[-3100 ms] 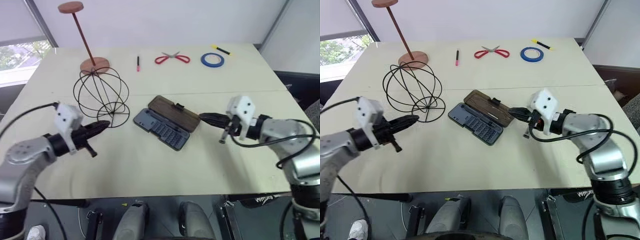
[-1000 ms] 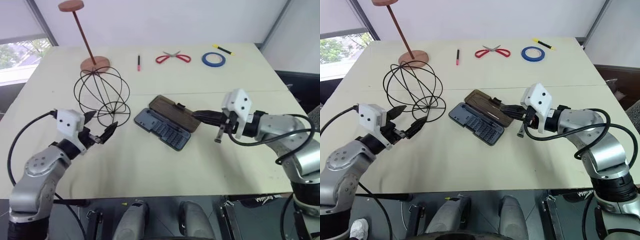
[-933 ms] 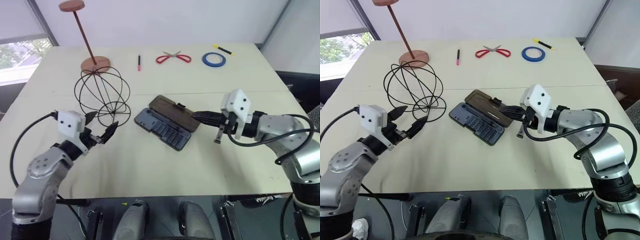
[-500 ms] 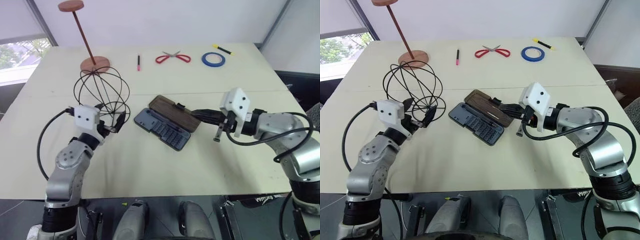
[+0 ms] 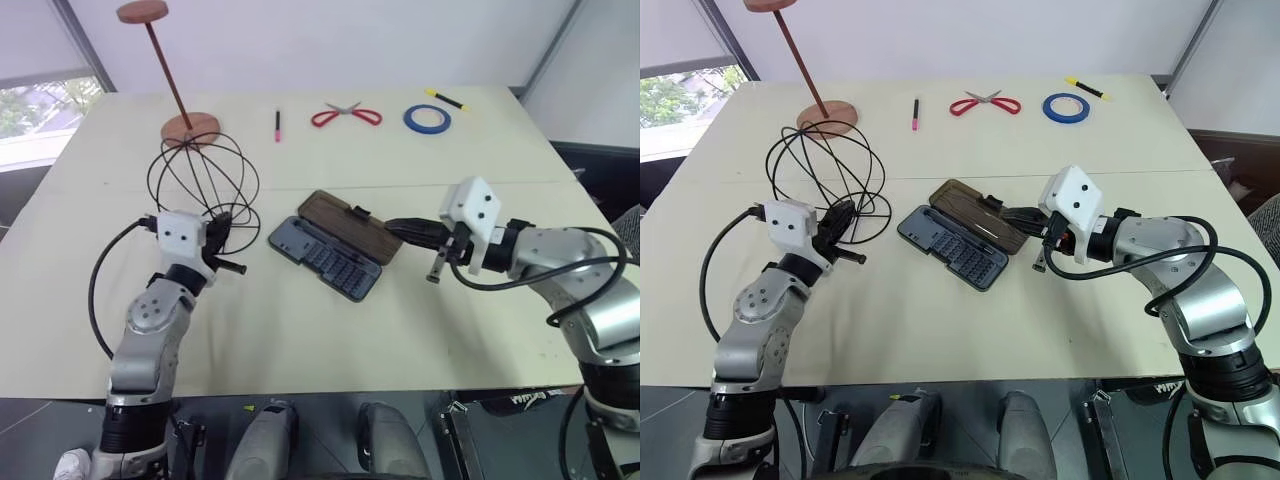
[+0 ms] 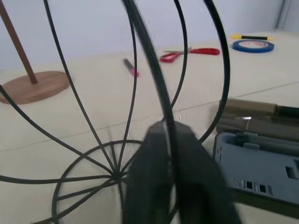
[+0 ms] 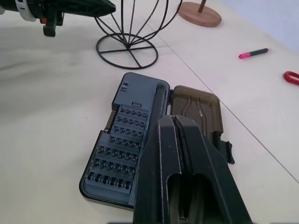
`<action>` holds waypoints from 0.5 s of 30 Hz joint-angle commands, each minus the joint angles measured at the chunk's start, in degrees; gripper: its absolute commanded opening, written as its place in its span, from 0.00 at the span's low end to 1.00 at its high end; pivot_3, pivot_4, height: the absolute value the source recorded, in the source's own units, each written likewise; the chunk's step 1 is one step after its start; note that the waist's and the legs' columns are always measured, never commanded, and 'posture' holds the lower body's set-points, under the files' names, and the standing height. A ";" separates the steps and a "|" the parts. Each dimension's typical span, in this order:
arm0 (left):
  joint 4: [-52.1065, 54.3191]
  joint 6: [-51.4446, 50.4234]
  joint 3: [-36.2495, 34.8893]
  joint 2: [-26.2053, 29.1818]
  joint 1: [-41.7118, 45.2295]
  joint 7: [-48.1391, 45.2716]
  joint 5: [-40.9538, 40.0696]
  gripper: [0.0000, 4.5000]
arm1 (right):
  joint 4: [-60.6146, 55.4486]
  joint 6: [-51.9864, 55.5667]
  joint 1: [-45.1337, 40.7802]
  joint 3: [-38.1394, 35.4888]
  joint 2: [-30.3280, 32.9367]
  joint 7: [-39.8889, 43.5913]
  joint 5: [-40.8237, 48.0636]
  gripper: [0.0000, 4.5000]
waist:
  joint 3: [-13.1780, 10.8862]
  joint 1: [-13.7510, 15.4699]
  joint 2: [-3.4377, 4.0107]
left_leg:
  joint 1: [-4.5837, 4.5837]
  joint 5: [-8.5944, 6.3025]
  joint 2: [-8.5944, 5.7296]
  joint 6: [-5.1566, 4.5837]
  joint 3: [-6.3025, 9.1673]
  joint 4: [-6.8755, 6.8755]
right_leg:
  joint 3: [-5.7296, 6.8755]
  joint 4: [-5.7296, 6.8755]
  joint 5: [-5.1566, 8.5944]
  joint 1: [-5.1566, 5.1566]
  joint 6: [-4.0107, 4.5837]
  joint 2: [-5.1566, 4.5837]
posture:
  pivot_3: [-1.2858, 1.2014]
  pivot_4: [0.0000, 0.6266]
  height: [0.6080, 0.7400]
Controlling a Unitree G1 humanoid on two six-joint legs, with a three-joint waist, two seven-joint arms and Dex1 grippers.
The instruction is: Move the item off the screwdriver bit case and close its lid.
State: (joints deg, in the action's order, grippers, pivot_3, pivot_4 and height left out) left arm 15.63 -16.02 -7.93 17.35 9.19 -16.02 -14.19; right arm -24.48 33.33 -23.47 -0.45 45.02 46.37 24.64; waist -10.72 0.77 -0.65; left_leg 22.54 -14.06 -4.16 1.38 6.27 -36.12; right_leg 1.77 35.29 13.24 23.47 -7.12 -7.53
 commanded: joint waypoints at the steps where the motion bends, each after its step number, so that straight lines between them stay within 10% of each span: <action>1: 1.98 1.05 -1.95 0.48 -0.39 0.79 0.16 0.01 | -1.76 -1.16 -0.38 -1.51 -0.06 -0.22 -0.02 0.00 | 0.00 -0.02 0.00 | 0.00 0.00 0.00 0.00 0.00 0.00 | 0.00 0.00 0.00 0.00 0.00 0.00 | 0.52 0.24 1.00; 15: -11.09 7.33 -15.73 10.09 8.55 11.67 6.94 0.01 | -0.26 -1.95 -2.02 0.48 -1.64 0.68 -0.97 0.00 | -0.01 -0.08 -0.02 | 0.00 0.00 0.00 0.00 0.01 0.00 | 0.00 0.00 -0.03 0.02 -0.06 0.07 | 0.52 0.24 1.00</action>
State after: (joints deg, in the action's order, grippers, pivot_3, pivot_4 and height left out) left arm 5.32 -11.62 -20.24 25.59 16.12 -6.24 -8.38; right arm -24.33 32.50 -23.99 0.40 43.76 46.83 23.72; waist -10.73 0.69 -0.67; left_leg 22.54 -14.06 -4.16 1.38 6.27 -36.12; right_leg 1.76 35.30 13.21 23.50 -7.18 -7.46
